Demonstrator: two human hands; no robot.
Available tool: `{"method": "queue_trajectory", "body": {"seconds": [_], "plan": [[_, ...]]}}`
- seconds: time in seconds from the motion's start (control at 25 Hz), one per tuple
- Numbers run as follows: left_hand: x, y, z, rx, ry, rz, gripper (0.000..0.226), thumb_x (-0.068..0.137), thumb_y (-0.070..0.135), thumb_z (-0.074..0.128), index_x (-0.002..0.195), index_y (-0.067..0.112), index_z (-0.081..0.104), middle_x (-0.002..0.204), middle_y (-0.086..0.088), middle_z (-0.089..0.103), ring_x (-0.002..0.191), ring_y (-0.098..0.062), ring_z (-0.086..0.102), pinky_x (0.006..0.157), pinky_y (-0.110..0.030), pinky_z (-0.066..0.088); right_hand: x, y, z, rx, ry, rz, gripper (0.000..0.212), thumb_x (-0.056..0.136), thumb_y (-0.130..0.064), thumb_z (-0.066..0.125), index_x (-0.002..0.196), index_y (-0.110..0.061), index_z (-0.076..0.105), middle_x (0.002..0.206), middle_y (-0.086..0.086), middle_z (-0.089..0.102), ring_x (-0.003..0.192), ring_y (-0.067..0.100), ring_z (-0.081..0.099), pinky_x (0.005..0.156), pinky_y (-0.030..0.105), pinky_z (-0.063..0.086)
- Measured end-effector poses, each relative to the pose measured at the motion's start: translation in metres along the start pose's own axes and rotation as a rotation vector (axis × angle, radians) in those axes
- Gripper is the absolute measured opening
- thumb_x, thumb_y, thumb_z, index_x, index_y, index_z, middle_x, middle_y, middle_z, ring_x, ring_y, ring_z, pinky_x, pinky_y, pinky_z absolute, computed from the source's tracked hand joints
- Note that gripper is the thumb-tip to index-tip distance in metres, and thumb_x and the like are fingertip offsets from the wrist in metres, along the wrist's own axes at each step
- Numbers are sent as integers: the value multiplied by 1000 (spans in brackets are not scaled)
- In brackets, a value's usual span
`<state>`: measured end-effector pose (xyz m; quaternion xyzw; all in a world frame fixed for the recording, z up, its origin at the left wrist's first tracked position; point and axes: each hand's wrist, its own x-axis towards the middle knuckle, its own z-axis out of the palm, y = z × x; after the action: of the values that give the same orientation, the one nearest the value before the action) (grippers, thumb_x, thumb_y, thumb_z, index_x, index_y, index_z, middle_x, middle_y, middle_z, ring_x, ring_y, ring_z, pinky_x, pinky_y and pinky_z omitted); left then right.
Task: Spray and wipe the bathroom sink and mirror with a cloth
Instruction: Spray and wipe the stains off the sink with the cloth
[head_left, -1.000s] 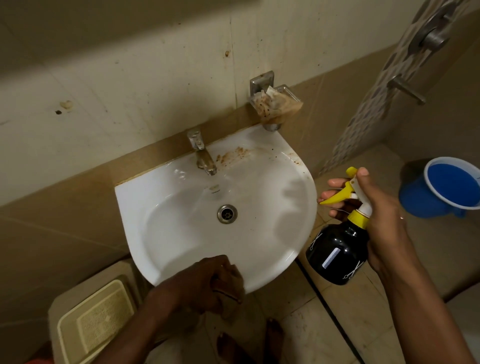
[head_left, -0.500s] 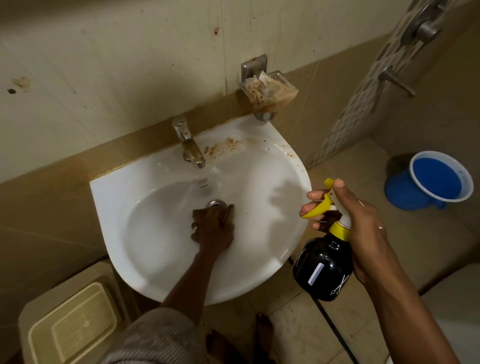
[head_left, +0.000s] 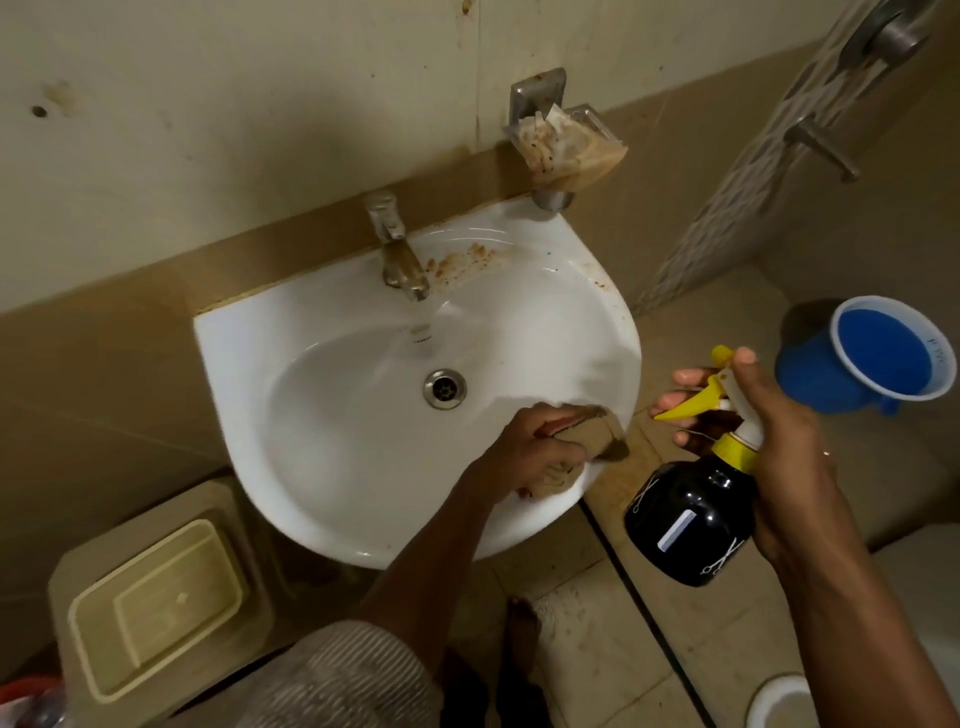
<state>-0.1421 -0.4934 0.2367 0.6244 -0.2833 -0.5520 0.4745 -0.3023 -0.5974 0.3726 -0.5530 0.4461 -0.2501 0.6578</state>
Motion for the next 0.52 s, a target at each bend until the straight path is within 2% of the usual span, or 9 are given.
{"method": "queue_trajectory", "body": {"seconds": [0.08,0.12,0.2,0.24,0.32,0.36,0.44,0.52], "plan": [[-32,-10,-18,129,-31,41,41,72,8,73,113,6,70,91,-1,59,73,-4,63,63,-15,49,1,-2,8,12,-21,1,42,105,-45,47,82,-35,80,84,-3,81,79,17,77,78,38,54],[-52,-17,-29,190,-43,50,48,68,16,76,114,6,69,98,1,59,83,0,64,71,-16,51,1,-1,13,4,-42,4,40,104,-47,48,83,-34,80,85,-2,81,81,19,77,78,38,54],[-93,-31,-53,322,-33,65,58,64,35,80,113,6,68,112,-1,60,102,-7,65,87,-31,55,-1,0,28,-45,-99,6,40,97,-56,51,88,-32,82,91,1,81,87,23,76,78,36,54],[-113,-35,-65,414,-28,67,58,63,41,79,111,9,69,116,-1,61,105,-13,65,89,-38,55,-3,0,37,-61,-119,9,45,91,-60,53,100,-27,81,98,7,81,88,24,76,76,34,55],[-146,-32,-90,629,-47,48,51,60,46,74,105,21,73,120,4,59,103,-14,65,87,-34,54,-6,1,52,-53,-164,21,65,83,-65,57,120,-14,74,109,16,78,90,24,77,72,30,56],[-161,-28,-103,737,-44,31,48,58,48,71,102,28,75,120,9,56,102,-12,63,86,-32,54,-8,0,60,-34,-190,16,62,82,-64,58,117,-16,74,106,14,79,89,25,76,73,31,56],[-189,-16,-125,857,22,-9,39,55,45,72,94,39,74,114,14,54,95,-11,61,83,-34,54,-13,-6,77,-5,-218,10,37,90,-57,59,98,-26,78,93,6,80,86,27,75,75,36,54],[-211,-14,-149,969,74,-14,31,55,35,79,78,51,65,99,16,52,86,-14,60,76,-36,54,-19,-10,92,-59,-269,21,36,101,-43,55,84,-27,82,85,7,80,82,27,73,74,37,54]]}}
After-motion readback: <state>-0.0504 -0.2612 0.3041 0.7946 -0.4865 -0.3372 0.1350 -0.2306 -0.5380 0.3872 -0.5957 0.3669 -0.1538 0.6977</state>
